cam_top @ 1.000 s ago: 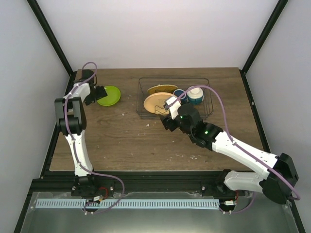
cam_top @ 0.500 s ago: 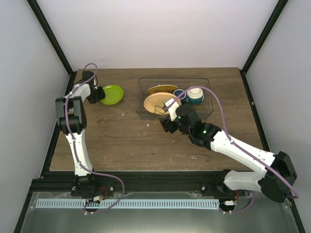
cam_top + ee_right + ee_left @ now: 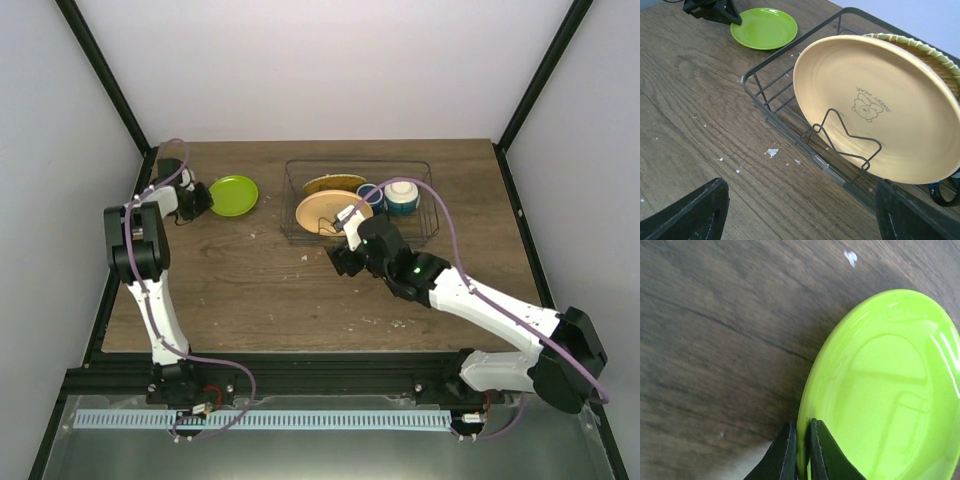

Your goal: Load the mixed dishes into the dish rack

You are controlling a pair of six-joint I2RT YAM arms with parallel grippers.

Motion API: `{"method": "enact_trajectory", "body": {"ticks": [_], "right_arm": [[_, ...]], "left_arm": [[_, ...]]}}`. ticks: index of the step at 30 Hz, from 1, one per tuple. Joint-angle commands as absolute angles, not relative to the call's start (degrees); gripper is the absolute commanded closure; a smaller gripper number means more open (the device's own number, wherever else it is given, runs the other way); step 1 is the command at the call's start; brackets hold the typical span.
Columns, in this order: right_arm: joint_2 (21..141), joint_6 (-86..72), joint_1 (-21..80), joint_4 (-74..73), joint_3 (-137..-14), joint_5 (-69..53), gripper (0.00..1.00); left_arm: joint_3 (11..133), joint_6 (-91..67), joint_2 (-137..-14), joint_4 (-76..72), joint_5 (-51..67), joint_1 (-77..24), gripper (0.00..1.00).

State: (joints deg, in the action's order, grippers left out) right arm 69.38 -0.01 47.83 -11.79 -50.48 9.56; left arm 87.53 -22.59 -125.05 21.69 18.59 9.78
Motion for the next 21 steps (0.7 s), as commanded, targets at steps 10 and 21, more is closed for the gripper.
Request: {"method": "enact_trajectory", "body": {"ticks": [10,21], "right_arm": [[66.59,-6.25,48.08,0.51,-46.85,1.54,0.05],[69.15,-10.93,43.81,5.57,-49.8,-11.85,0.02]], "left_arm": [[61.92,-20.94,-95.26,5.5,25.38,9.26,1.0],[47.44,-19.78,-63.6,3.09,27.79,3.23,1.0]]}}
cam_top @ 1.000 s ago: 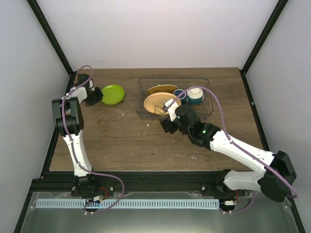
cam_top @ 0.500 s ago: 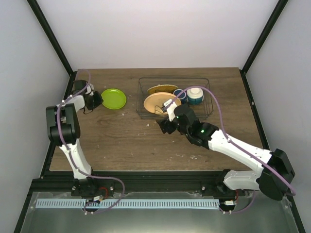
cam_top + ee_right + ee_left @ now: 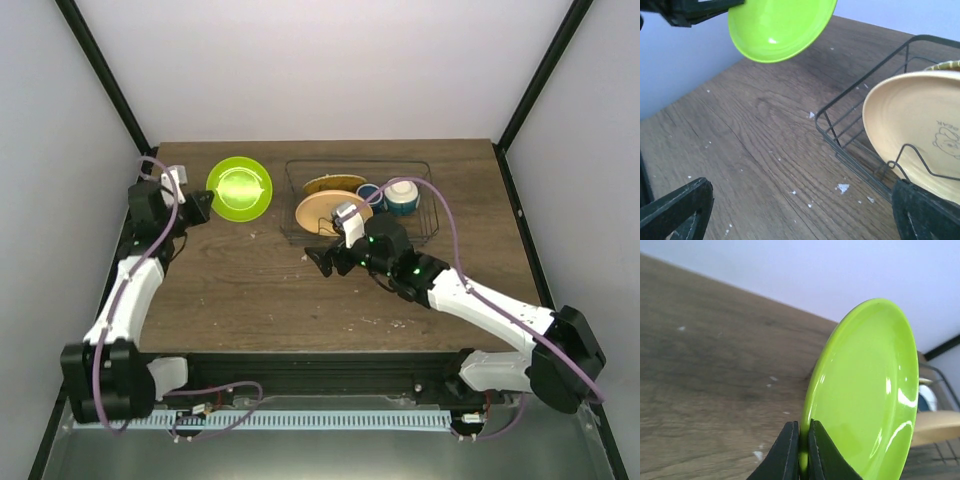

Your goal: Load the mixed dishes into the dish rack

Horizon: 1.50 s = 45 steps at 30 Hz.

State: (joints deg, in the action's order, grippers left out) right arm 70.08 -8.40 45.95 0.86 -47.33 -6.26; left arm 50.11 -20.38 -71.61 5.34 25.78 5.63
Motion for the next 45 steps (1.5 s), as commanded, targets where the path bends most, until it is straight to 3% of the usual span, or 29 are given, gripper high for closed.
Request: {"method": "enact_trajectory", "body": {"ticks": [1,12,22,27,33,35,38,40,45], "right_arm": [[68.67,-11.23,42.64,6.55,-49.71,-13.49,0.02],[72.04,-13.81,36.48,15.0,-51.77,-31.02,0.02],[76.99,-17.02,36.58,20.97,-53.53,-38.97,0.22],[78.05,-17.83,36.67,23.29,-53.52,-41.35,0.42],[78.67,-17.09,36.65,21.81,-54.52,-42.38,0.89],[78.22,-16.17,36.71,20.63,-54.58,-42.08,0.97],[77.08,-13.61,36.69,17.71,-54.79,-39.91,0.99],[76.23,-10.55,36.69,14.48,-55.27,-37.28,0.99],[73.82,1.14,36.65,5.49,-57.42,-24.71,0.99]], "left_arm": [[47.18,-19.7,-61.94,4.08,27.81,2.38,1.0],[44.93,-20.72,-48.91,10.82,29.6,-5.71,1.0],[43.58,-21.56,-47.47,10.66,27.84,-15.6,1.0],[42.26,-22.17,-48.34,8.7,25.66,-20.39,1.0],[42.27,-22.28,-49.85,7.44,24.45,-21.75,1.0],[42.25,-22.15,-49.92,7.56,23.56,-21.8,1.0],[42.44,-21.66,-49.67,8.43,22.28,-21.8,1.0],[42.62,-21.27,-49.43,9.17,21.49,-21.8,0.89],[43.2,-19.76,-49.06,13.39,17.89,-21.8,0.3]]}}
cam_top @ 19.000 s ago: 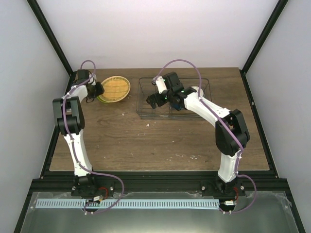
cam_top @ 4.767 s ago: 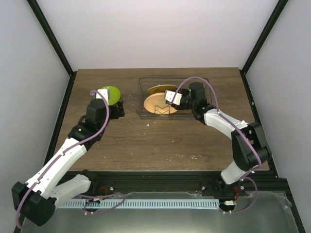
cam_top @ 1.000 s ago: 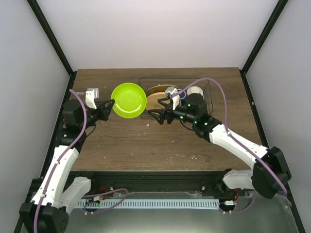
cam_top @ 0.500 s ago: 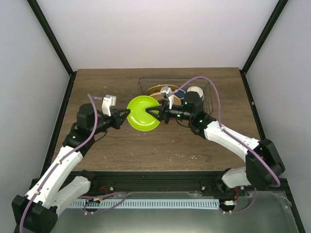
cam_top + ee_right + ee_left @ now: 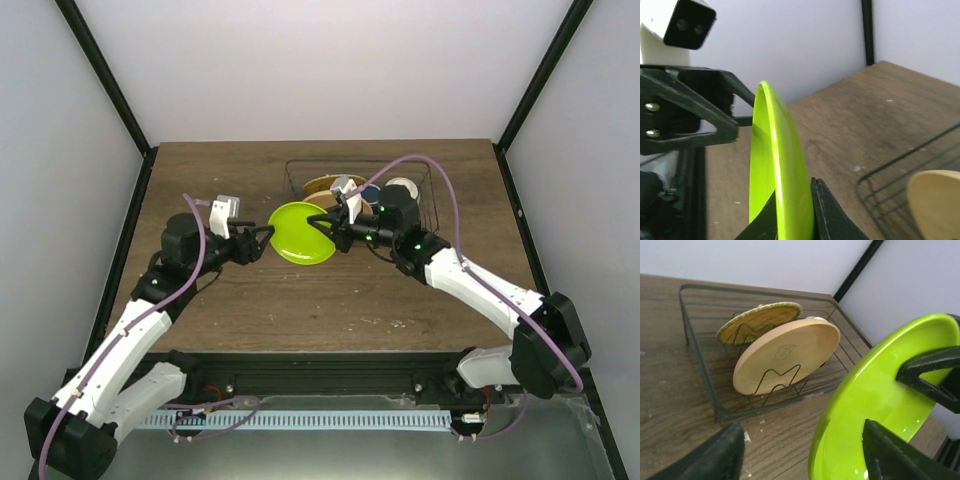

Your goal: Load the mixed dishes into the dish rack

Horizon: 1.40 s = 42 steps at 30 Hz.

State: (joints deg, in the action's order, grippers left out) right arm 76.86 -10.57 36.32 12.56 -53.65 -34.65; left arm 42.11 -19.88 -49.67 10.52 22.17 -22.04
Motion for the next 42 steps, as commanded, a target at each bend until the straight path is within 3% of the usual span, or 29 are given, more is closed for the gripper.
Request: {"method": "enact_trajectory", "body": {"ticks": [1,9,19,33,42], "right_arm": [[73.19,4.45,36.65,4.38,-57.59,-21.75,0.99],[71.86,26.39,38.39,2.48,-55.29,-6.46,0.99],[75.02,45.3,43.61,6.47,-51.77,11.84,0.99],[74.84,68.21,43.86,11.17,-47.57,11.24,0.99],[77.27,70.1,43.68,8.49,-48.46,6.01,0.99]], "left_arm": [[43.39,-19.51,-48.98,14.66,16.72,-21.8,0.21],[45.33,-19.52,-46.89,17.61,11.47,-21.8,0.09],[54.24,-19.56,-54.24,18.93,3.09,-21.62,0.0],[46.84,-19.53,-53.14,12.39,8.46,-17.62,0.0],[45.18,-20.21,-51.18,12.21,11.18,-13.98,0.0]]}}
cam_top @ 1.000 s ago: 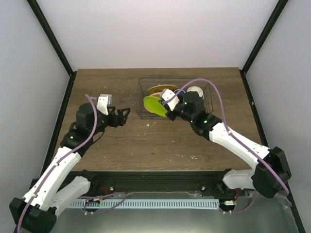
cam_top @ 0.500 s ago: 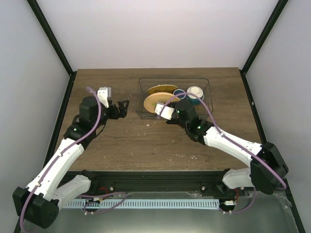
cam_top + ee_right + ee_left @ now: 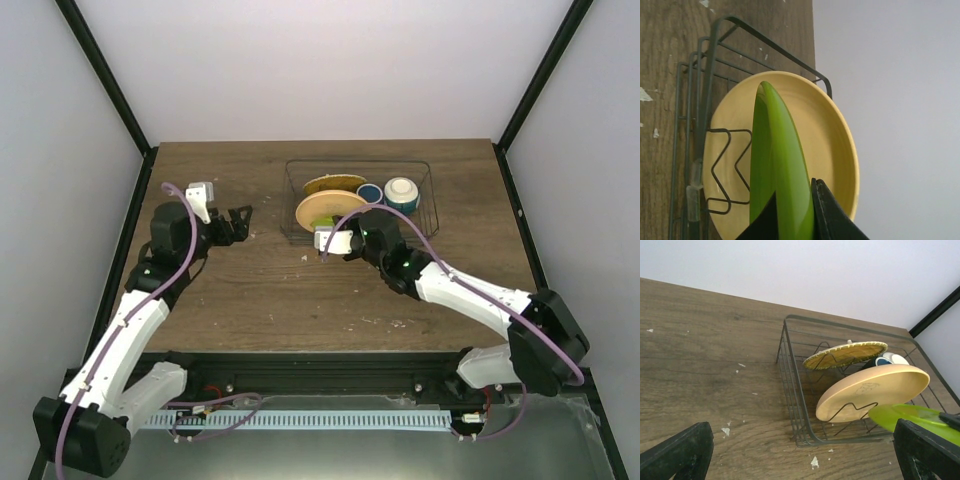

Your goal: Load the mixed dishes into the dish rack

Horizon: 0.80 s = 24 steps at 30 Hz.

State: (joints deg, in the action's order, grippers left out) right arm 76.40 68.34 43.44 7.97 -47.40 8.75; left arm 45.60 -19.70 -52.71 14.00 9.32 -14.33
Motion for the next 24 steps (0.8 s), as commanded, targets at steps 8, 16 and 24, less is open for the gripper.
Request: {"method": "enact_trajectory", "body": {"ticks": [8,16,24], "right_arm": [[80.6,68.77,42.86,7.61,-50.21,4.51,0.99],[82.86,66.8,40.72,5.75,-52.26,1.67,0.99],[86.18,64.72,38.59,-0.39,-57.39,-0.74,0.73]], "left_arm": [[45.09,-19.89,-51.0,12.39,11.34,-13.91,0.0],[45.0,-19.28,-51.12,12.3,11.43,-13.74,0.0],[44.92,-19.07,-52.44,11.85,11.76,-13.72,0.0]]}}
